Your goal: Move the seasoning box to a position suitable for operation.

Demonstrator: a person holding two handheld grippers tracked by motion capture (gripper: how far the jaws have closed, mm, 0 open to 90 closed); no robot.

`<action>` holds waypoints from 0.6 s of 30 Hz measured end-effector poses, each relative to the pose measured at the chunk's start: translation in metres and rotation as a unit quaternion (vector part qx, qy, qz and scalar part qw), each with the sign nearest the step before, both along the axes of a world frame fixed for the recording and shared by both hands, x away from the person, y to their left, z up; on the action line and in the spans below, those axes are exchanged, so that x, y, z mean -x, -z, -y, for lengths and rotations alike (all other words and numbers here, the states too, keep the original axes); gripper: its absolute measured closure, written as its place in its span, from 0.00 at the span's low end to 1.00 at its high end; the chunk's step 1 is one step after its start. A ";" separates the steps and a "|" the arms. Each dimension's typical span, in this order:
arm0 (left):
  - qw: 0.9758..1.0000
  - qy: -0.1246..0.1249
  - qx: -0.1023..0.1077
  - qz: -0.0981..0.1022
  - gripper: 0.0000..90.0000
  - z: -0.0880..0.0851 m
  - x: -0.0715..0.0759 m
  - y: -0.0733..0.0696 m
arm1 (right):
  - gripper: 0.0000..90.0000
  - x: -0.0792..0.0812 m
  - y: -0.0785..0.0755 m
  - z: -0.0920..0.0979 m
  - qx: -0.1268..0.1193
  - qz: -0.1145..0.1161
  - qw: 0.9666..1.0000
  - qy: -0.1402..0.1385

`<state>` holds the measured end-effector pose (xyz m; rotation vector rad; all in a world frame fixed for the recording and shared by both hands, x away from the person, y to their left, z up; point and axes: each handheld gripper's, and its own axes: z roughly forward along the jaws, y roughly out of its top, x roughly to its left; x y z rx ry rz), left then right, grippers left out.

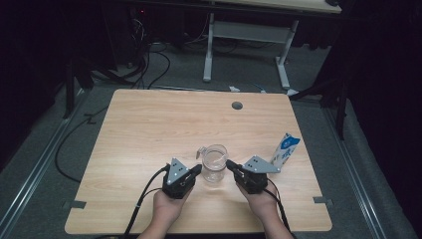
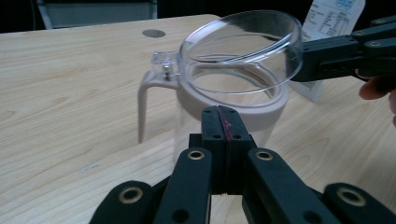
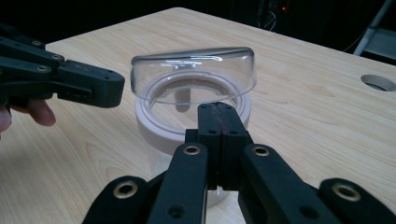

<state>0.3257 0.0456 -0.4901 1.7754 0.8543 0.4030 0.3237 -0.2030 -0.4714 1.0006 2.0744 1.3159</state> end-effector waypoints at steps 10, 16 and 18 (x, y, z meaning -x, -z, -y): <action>1.000 0.011 0.013 -0.001 1.00 0.009 0.002 -0.003 | 1.00 0.001 -0.001 -0.001 -0.001 0.003 1.000 -0.002; 1.000 0.013 0.014 -0.001 1.00 0.012 0.002 -0.003 | 1.00 0.001 -0.002 0.000 -0.004 0.002 1.000 -0.001; 1.000 0.015 0.015 -0.001 1.00 0.013 0.002 -0.003 | 1.00 0.001 -0.002 0.000 -0.005 0.003 1.000 -0.002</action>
